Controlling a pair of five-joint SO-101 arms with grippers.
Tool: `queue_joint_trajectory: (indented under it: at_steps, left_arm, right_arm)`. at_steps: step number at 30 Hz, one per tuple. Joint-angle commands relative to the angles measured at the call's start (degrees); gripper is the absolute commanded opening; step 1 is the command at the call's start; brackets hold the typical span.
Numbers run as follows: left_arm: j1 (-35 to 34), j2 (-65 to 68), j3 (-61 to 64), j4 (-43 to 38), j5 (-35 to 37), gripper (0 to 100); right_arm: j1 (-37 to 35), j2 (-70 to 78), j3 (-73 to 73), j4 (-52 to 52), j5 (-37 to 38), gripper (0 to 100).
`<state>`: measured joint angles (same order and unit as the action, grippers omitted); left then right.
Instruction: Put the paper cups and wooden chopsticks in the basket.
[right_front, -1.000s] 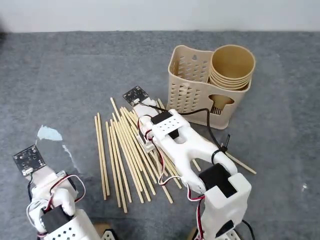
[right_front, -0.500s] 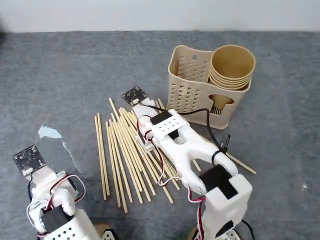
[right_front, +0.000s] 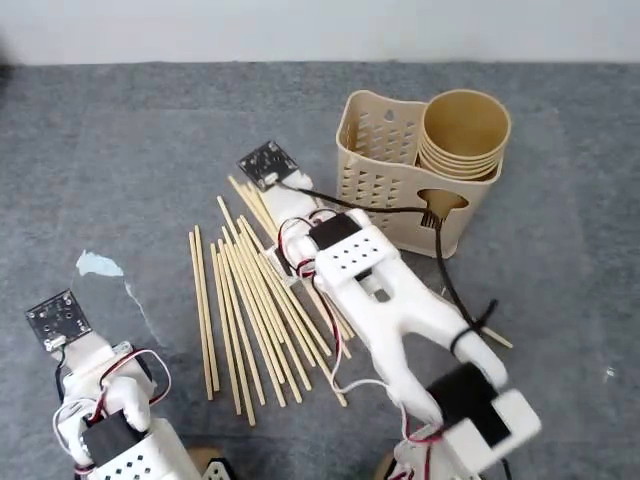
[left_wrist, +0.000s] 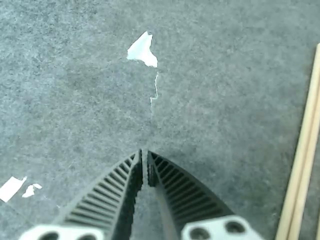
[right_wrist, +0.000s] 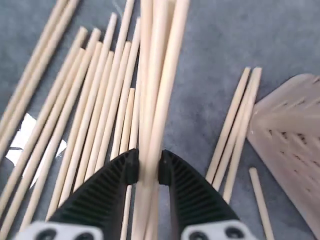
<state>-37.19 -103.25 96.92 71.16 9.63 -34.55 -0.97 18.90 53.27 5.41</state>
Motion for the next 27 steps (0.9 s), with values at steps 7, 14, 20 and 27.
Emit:
queue_joint_trajectory:
  at_steps: [7, 14, 20, 27]
  left_arm:
    - [0.0, -1.1, -0.5, -1.2, 0.4, 2]
    - [0.0, -1.1, -0.5, -1.2, 0.4, 2]
    - [0.0, -1.1, -0.5, -1.1, 0.4, 2]
    - [0.0, -1.1, -0.5, -1.1, 0.4, 2]
  right_arm:
    - [-3.8, -13.1, -0.9, -2.8, -0.5, 0.8]
    - [-3.8, -9.7, 2.1, -16.1, -0.3, 0.8]
    - [-3.9, -8.2, 2.2, -22.9, -0.2, 0.8]
    - [-4.8, -8.2, 2.1, -33.5, -0.1, 0.8]
